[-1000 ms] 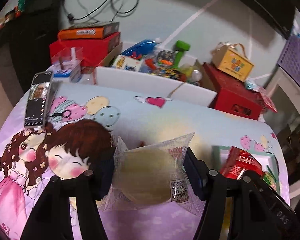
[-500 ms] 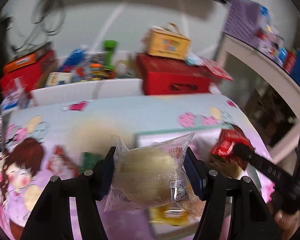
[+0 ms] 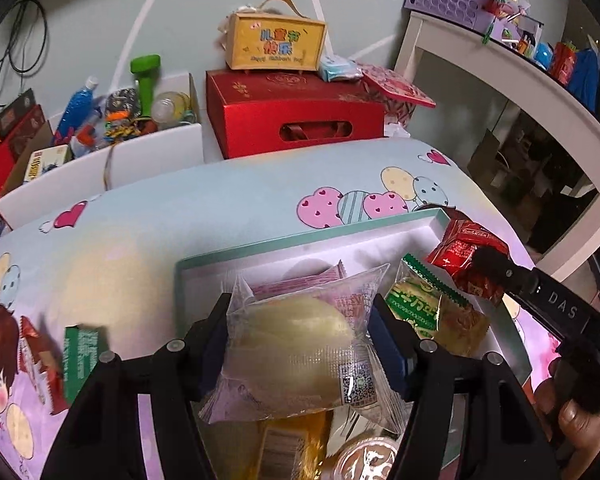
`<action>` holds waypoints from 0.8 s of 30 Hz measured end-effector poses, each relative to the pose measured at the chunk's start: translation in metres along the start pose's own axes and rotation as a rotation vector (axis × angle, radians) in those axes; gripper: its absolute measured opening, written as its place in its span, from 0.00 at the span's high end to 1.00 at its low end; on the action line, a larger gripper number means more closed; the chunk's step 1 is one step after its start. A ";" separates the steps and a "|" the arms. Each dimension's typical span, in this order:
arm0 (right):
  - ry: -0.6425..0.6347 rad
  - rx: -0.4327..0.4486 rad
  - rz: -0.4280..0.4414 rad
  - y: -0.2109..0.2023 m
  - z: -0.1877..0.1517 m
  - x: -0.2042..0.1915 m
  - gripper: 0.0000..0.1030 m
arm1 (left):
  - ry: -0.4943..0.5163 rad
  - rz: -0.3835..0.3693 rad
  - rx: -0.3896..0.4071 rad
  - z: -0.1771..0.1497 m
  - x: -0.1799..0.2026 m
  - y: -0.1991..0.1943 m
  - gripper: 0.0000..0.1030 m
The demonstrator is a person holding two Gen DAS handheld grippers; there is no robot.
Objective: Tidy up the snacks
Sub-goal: 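Carry the bun bag and red candy bag over the white tray, then open both tools to drop the snacks into the tray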
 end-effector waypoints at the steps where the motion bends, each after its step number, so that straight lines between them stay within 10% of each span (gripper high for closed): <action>1: -0.001 -0.001 -0.007 0.002 0.000 0.001 0.57 | -0.002 -0.003 -0.004 0.000 0.001 0.002 0.33; 12: -0.043 -0.045 -0.075 0.006 -0.005 0.001 0.40 | -0.030 -0.002 0.017 -0.001 -0.011 -0.019 0.20; 24: -0.252 -0.044 -0.137 -0.004 -0.012 -0.036 0.00 | -0.164 0.108 0.050 -0.022 -0.080 -0.049 0.03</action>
Point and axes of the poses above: each gripper's, at about its wrist camera, not at the fingertips, and y roughly the way its jaws point, x to its right, z to its top, the point moved 7 cm from there along y, roughly the way its jaws point, and after that the axes turned 1 degree about -x, right-handed, at the moved point
